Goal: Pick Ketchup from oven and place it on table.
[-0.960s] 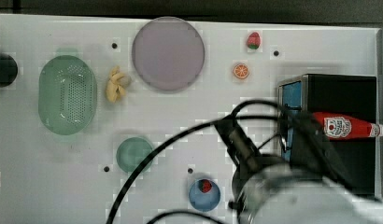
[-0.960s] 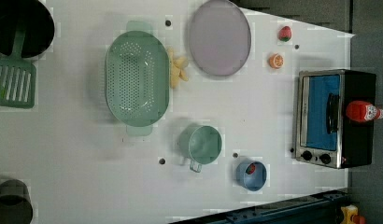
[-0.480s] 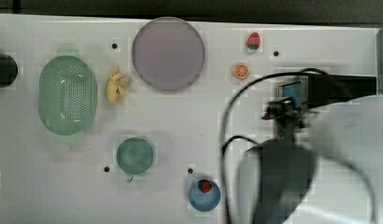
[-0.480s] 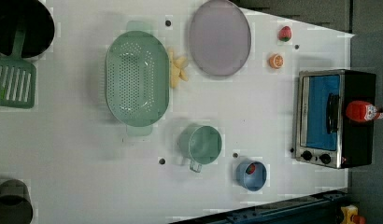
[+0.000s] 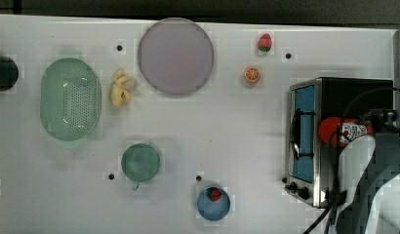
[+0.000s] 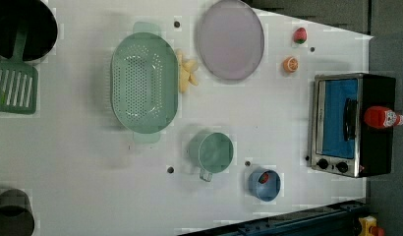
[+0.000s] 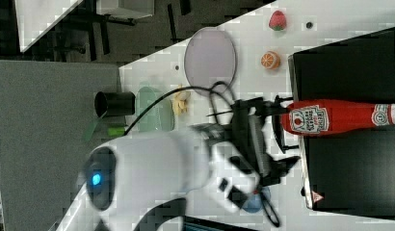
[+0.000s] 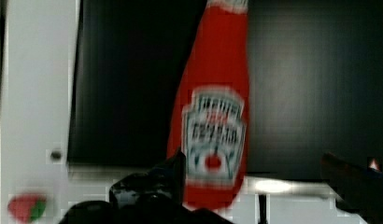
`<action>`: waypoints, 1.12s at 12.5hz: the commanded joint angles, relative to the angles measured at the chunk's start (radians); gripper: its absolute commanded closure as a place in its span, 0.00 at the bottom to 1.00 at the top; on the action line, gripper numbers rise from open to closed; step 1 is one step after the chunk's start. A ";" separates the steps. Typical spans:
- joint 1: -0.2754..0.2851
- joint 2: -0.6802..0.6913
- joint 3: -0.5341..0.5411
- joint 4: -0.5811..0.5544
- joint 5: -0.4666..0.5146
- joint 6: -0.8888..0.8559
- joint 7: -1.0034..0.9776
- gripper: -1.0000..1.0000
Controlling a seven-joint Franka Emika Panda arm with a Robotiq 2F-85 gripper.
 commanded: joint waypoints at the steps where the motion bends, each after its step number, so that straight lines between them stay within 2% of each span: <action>1: -0.002 0.088 -0.001 0.054 0.076 -0.002 0.003 0.00; 2: -0.010 0.125 0.000 0.054 0.118 0.017 0.003 0.00; 4: -0.014 0.178 0.000 0.053 0.122 0.083 0.003 0.00; 8: -0.023 0.230 0.001 0.048 0.176 0.086 0.003 0.00; 10: -0.023 0.231 0.002 0.049 0.176 0.089 0.003 0.32; 11: -0.021 0.227 0.005 0.054 0.176 0.089 0.003 0.38; 13: -0.015 0.218 0.007 0.073 0.174 0.086 0.003 0.38; 14: -0.001 0.198 0.008 0.117 0.166 0.074 0.001 0.38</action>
